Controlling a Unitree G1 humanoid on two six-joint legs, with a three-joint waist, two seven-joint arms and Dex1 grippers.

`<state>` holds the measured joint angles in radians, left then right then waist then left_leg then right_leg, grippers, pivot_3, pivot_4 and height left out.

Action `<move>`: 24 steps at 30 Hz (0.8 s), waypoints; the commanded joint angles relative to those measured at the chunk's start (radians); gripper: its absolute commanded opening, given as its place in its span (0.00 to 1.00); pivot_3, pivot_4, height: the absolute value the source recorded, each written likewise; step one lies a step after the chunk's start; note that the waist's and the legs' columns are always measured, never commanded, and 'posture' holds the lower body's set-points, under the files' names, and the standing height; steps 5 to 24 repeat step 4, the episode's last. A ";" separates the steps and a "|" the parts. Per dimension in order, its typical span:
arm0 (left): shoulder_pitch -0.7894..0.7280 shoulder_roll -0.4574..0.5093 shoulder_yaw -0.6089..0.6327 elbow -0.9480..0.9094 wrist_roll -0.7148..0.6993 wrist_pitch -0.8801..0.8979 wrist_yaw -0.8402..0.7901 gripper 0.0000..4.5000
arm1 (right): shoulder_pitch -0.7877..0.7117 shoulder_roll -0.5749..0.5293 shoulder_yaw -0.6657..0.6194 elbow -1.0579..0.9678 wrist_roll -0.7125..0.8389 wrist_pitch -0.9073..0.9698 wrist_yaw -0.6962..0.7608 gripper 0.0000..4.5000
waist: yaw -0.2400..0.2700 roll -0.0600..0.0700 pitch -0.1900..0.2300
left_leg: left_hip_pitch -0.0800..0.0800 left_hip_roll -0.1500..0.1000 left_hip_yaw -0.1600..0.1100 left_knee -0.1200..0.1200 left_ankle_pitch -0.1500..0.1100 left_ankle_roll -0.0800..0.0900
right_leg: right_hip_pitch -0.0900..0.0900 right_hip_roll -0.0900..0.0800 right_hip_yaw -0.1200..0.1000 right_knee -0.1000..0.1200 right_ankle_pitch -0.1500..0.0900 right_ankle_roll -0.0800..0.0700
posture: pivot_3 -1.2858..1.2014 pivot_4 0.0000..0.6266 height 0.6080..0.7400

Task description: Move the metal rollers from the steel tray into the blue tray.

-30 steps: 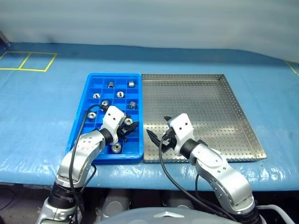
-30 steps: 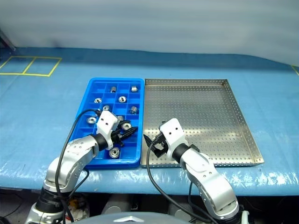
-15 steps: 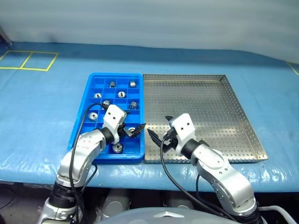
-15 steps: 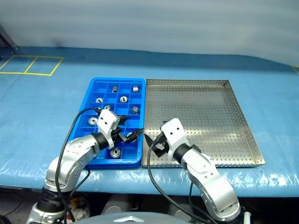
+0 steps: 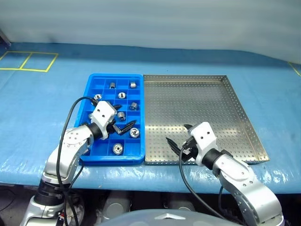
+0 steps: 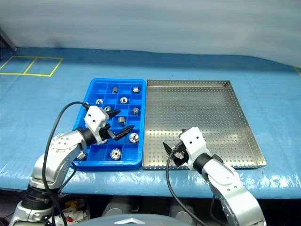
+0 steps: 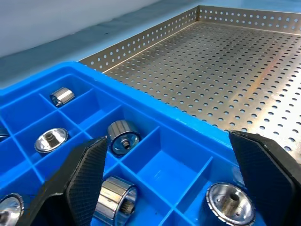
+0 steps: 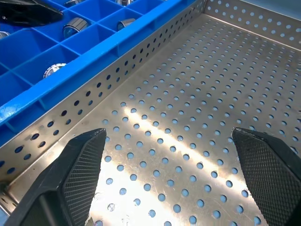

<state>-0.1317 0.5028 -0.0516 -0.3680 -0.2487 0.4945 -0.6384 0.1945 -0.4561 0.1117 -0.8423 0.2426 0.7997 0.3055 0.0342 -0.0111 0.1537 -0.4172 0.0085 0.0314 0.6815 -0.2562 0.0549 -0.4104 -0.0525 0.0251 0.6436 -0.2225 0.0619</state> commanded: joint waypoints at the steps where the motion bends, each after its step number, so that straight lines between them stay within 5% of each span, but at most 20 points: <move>1: 0.011 0.027 0.013 -0.039 -0.023 0.009 -0.025 0.99 | 0.015 -0.017 -0.042 -0.044 0.007 0.002 0.007 1.00 | 0.000 0.000 0.000 | 0.000 0.000 0.000 0.000 0.000 0.000 | 0.000 0.000 0.000 0.000 0.000 0.000 | 0.55 0.24 1.00; 24: 0.017 0.028 0.012 -0.050 -0.033 0.017 -0.028 0.99 | 0.017 -0.019 -0.046 -0.043 0.009 0.004 0.005 1.00 | 0.000 0.000 0.000 | 0.000 0.000 0.000 0.000 0.000 0.000 | 0.000 0.000 0.000 0.000 0.000 0.000 | 0.55 0.24 1.00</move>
